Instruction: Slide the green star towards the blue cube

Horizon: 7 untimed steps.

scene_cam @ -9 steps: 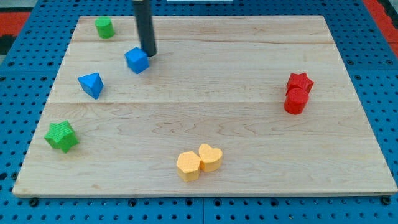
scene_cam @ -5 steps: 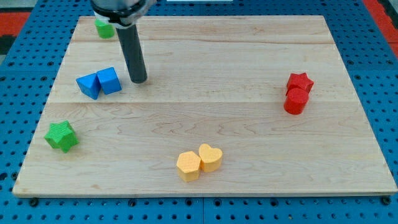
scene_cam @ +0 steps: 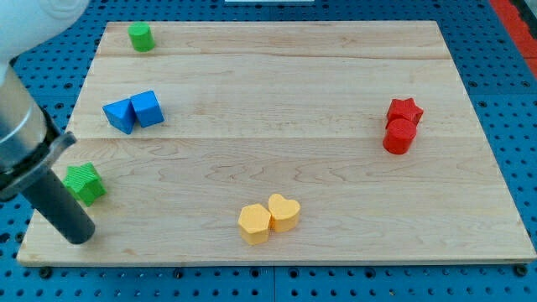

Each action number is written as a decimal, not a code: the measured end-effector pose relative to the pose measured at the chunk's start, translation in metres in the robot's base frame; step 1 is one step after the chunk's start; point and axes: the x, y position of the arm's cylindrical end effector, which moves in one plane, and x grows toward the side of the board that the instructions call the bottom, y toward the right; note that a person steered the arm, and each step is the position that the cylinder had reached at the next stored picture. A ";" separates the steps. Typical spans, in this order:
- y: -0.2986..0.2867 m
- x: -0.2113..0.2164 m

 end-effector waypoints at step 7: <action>0.056 -0.098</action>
